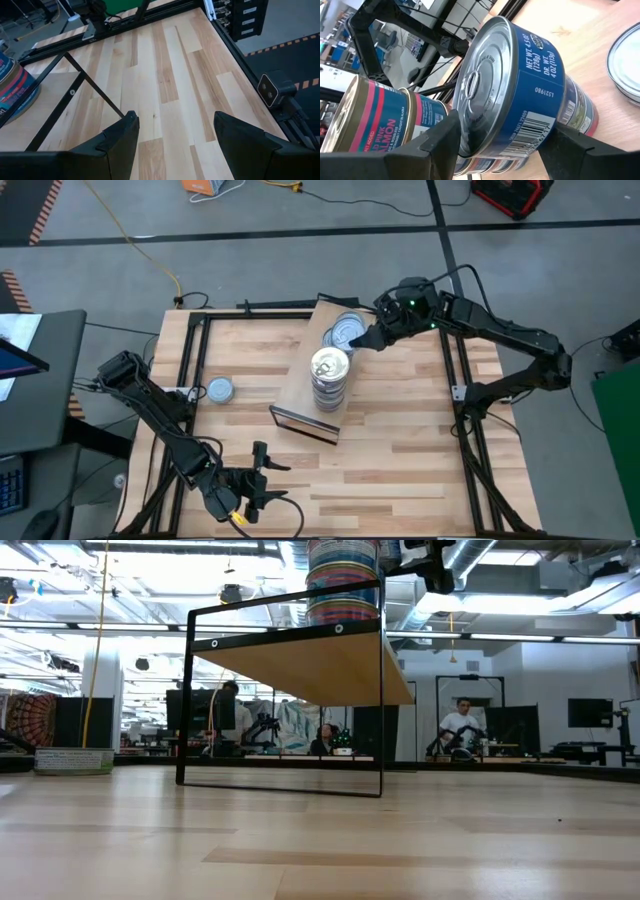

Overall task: Stack canned seafood by type on shelf
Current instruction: Stack the blue tuna can on top of the blue tuna can on the shelf

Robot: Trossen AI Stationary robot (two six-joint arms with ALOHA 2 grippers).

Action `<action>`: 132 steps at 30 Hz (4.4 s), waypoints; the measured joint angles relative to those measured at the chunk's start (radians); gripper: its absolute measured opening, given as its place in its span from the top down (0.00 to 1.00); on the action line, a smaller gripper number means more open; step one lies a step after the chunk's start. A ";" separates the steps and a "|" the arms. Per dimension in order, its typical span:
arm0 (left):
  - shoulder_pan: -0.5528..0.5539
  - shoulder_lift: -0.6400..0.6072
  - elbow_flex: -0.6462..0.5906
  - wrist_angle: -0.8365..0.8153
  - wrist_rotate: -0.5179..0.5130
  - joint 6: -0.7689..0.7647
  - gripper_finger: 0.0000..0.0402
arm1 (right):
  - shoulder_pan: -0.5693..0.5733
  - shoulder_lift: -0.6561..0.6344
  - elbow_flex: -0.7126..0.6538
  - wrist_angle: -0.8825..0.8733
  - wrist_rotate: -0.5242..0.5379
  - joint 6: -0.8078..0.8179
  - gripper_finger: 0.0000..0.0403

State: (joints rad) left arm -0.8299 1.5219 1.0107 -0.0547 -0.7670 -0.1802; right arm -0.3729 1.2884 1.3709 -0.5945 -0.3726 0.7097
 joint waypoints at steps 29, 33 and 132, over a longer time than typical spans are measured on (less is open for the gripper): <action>0.000 0.000 0.037 -0.042 0.008 0.000 0.38 | 0.008 -0.008 0.001 0.019 -0.024 -0.029 0.34; 0.000 0.000 0.052 -0.067 0.007 0.000 0.38 | 0.008 -0.008 0.001 -0.001 -0.024 -0.010 0.34; 0.084 -0.081 0.050 -0.220 0.224 -0.348 0.38 | 1.179 0.005 -0.441 -0.380 0.353 0.605 0.41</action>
State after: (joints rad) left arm -0.7460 1.4410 1.0603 -0.2752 -0.5427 -0.5282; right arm 0.8057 1.2935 0.9298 -0.9742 -0.0191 1.3147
